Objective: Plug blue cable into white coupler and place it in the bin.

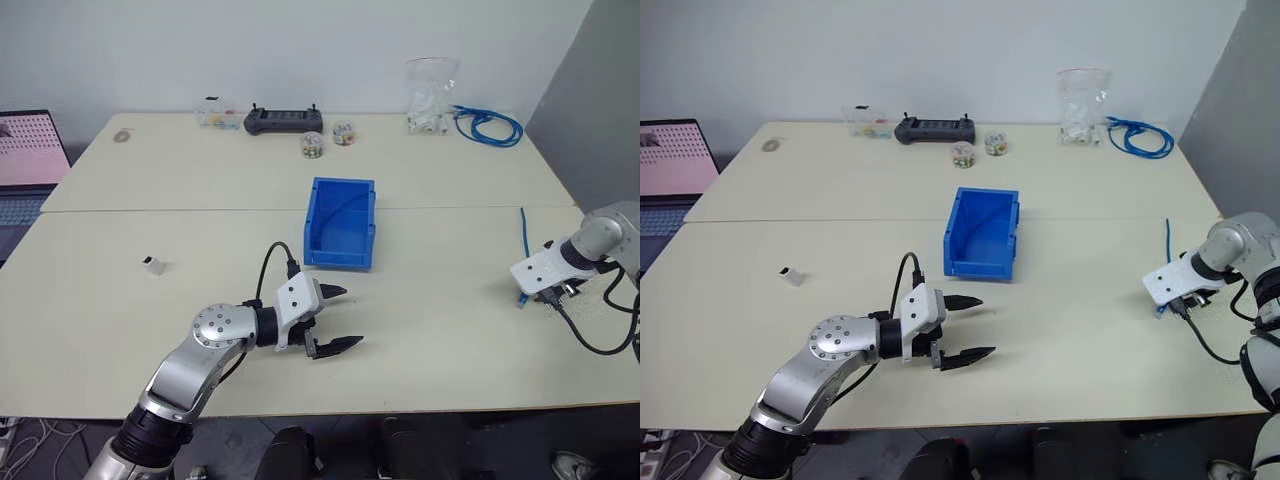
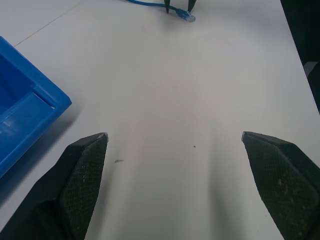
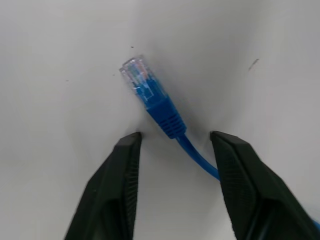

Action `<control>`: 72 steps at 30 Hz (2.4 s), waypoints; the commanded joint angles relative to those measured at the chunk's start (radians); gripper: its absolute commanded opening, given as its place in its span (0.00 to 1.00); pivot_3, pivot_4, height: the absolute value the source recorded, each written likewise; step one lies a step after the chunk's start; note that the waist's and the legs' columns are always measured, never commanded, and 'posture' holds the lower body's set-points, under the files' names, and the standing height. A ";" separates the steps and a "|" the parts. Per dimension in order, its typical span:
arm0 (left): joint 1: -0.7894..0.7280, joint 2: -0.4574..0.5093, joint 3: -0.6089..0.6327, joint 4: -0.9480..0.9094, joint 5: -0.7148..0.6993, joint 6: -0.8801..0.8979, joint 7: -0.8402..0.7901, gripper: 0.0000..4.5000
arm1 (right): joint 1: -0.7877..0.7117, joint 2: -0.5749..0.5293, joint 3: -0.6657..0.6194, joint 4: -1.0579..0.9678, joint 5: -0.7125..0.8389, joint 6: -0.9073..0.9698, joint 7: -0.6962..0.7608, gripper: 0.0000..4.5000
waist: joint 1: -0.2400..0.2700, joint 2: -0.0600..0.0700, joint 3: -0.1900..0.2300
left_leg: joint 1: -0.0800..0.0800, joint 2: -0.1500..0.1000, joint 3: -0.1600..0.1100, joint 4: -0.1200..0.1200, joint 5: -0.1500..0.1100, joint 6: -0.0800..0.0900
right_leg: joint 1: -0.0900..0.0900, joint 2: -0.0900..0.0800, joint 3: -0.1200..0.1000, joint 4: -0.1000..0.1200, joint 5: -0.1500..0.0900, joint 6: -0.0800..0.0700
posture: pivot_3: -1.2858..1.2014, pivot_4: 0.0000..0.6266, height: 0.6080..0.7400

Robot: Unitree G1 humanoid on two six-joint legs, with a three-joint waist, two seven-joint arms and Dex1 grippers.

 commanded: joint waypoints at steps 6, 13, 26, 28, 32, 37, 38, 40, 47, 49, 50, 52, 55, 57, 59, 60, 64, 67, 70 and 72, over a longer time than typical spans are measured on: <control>0.017 0.085 0.041 -0.004 0.029 -0.046 -0.027 1.00 | 0.069 0.092 -0.106 -0.105 0.216 0.077 0.206 0.01 | -0.017 -0.001 0.000 | 0.008 0.002 0.002 -0.002 0.000 0.000 | 0.005 0.001 0.001 0.002 0.000 -0.001 | 0.52 0.24 1.00; 0.060 0.157 0.115 0.010 0.013 -0.072 -0.052 1.00 | 0.250 0.068 -0.077 -0.617 0.543 0.460 0.325 0.01 | -0.012 -0.001 0.000 | 0.008 0.002 0.000 -0.003 0.000 0.000 | 0.005 0.001 0.000 0.003 0.000 -0.001 | 0.52 0.24 1.00; 0.197 0.268 0.268 0.051 -0.014 -0.116 -0.115 1.00 | 0.344 0.526 -0.062 -1.068 0.624 1.223 -0.040 0.00 | 0.009 -0.001 0.001 | -0.003 0.001 -0.005 -0.001 0.000 0.000 | -0.004 0.000 -0.004 0.002 -0.001 -0.001 | 0.52 0.24 1.00; 0.210 0.282 0.284 0.077 -0.003 -0.136 -0.117 1.00 | 0.344 0.600 -0.048 -1.031 0.600 1.246 -0.117 0.00 | 0.013 -0.001 0.001 | -0.007 0.000 -0.006 -0.001 0.000 0.000 | -0.008 -0.001 -0.004 0.003 -0.001 -0.001 | 0.52 0.24 1.00; 0.219 0.288 0.299 0.100 -0.003 -0.152 -0.117 1.00 | 0.347 0.671 -0.024 -0.989 0.571 1.246 -0.192 0.00 | 0.016 -0.001 0.001 | -0.010 -0.001 -0.006 -0.001 0.000 -0.001 | -0.011 -0.001 -0.004 0.003 0.000 -0.001 | 0.52 0.24 1.00; 0.223 0.283 0.301 0.117 0.000 -0.161 -0.111 1.00 | 0.349 0.721 -0.029 -0.927 0.555 1.224 -0.270 0.18 | 0.013 -0.001 0.001 | -0.010 -0.001 -0.005 -0.001 0.000 0.000 | -0.012 -0.001 -0.004 0.004 0.000 -0.001 | 0.52 0.24 1.00; 0.223 0.282 0.301 0.120 0.000 -0.161 -0.111 1.00 | 0.348 0.727 -0.035 -0.918 0.556 1.229 -0.277 0.23 | 0.012 -0.001 0.001 | -0.010 -0.001 -0.005 -0.001 0.000 0.000 | -0.012 -0.001 -0.004 0.004 0.000 -0.001 | 0.52 0.24 1.00; 0.222 0.281 0.299 0.125 -0.001 -0.164 -0.111 1.00 | 0.349 0.738 -0.048 -0.913 0.567 1.245 -0.286 0.35 | 0.009 -0.001 0.001 | -0.010 -0.001 -0.005 -0.001 0.000 0.000 | -0.013 -0.001 -0.004 0.004 0.000 -0.001 | 0.52 0.24 1.00; 0.190 0.272 0.290 0.180 0.015 -0.199 -0.107 1.00 | 0.365 0.697 -0.108 -1.076 0.658 1.342 -0.237 0.74 | 0.008 -0.001 0.001 | -0.010 -0.001 -0.005 -0.001 0.000 0.000 | -0.013 -0.001 -0.004 0.005 0.000 -0.001 | 0.52 0.24 1.00; 0.168 0.253 0.280 0.198 0.017 -0.219 -0.105 1.00 | 0.382 0.650 -0.133 -1.173 0.702 1.393 -0.201 0.85 | 0.010 -0.001 0.001 | -0.011 -0.001 -0.005 -0.001 0.000 0.000 | -0.013 -0.001 -0.004 0.004 0.000 -0.001 | 0.52 0.24 1.00; 0.154 0.235 0.276 0.205 0.010 -0.228 -0.104 1.00 | 0.397 0.621 -0.145 -1.220 0.725 1.409 -0.184 0.90 | 0.012 -0.001 0.001 | -0.011 -0.001 -0.005 -0.001 0.000 0.000 | -0.013 -0.001 -0.004 0.004 0.000 -0.001 | 0.52 0.24 1.00; 0.123 0.194 0.274 0.226 0.001 -0.240 -0.089 1.00 | 0.426 0.568 -0.168 -1.298 0.768 1.444 -0.166 0.95 | 0.015 -0.001 0.000 | -0.012 -0.001 -0.006 -0.001 0.000 0.000 | -0.014 -0.001 -0.005 0.004 0.000 -0.001 | 0.52 0.24 1.00; 0.089 0.171 0.248 0.261 0.035 -0.272 -0.093 1.00 | 0.468 0.514 -0.208 -1.381 0.823 1.500 -0.169 0.95 | 0.011 -0.002 0.000 | -0.012 -0.001 -0.005 -0.001 0.000 0.000 | -0.013 -0.002 -0.005 0.004 0.000 -0.001 | 0.52 0.24 1.00; 0.070 0.156 0.226 0.281 0.042 -0.275 -0.100 1.00 | 0.500 0.481 -0.236 -1.425 0.849 1.526 -0.183 0.95 | 0.008 -0.002 0.000 | -0.012 -0.001 -0.006 -0.001 0.000 0.000 | -0.014 -0.001 -0.005 0.004 0.000 -0.001 | 0.52 0.24 1.00; 0.054 0.142 0.212 0.297 0.038 -0.268 -0.108 1.00 | 0.527 0.456 -0.256 -1.457 0.870 1.544 -0.198 0.95 | 0.006 -0.002 0.000 | -0.012 -0.001 -0.005 -0.001 0.000 0.000 | -0.014 -0.001 -0.005 0.005 0.000 -0.001 | 0.52 0.24 1.00; 0.048 0.134 0.207 0.305 0.028 -0.252 -0.116 1.00 | 0.546 0.442 -0.272 -1.479 0.881 1.557 -0.208 0.95 | 0.006 -0.002 0.000 | -0.012 -0.001 -0.005 -0.001 0.000 0.000 | -0.014 -0.001 -0.004 0.005 0.000 -0.001 | 0.52 0.24 1.00; 0.017 0.120 0.172 0.380 0.044 -0.259 -0.146 1.00 | 0.619 0.395 -0.335 -1.564 0.931 1.617 -0.254 0.95 | 0.007 -0.002 0.000 | -0.013 -0.001 -0.005 -0.001 0.000 0.000 | -0.014 -0.001 -0.004 0.005 0.000 -0.001 | 0.52 0.24 1.00; -0.008 0.117 0.145 0.434 0.070 -0.273 -0.159 0.96 | 0.653 0.375 -0.361 -1.599 0.958 1.647 -0.286 0.96 | 0.007 -0.002 0.000 | -0.013 -0.001 -0.005 -0.001 0.000 0.000 | -0.014 -0.001 -0.005 0.005 0.000 -0.001 | 0.52 0.24 1.00; -0.024 0.126 0.116 0.480 0.108 -0.290 -0.167 0.87 | 0.678 0.358 -0.379 -1.626 0.979 1.666 -0.307 0.96 | 0.008 -0.002 0.000 | -0.012 -0.001 -0.005 0.000 0.000 0.000 | -0.014 -0.001 -0.004 0.005 0.000 0.000 | 0.52 0.24 1.00; -0.031 0.128 0.095 0.498 0.125 -0.298 -0.171 0.78 | 0.690 0.350 -0.384 -1.638 0.990 1.671 -0.323 0.96 | 0.009 -0.002 0.000 | -0.010 -0.001 -0.005 0.000 0.000 0.000 | -0.011 -0.001 -0.004 0.004 0.000 0.000 | 0.52 0.24 1.00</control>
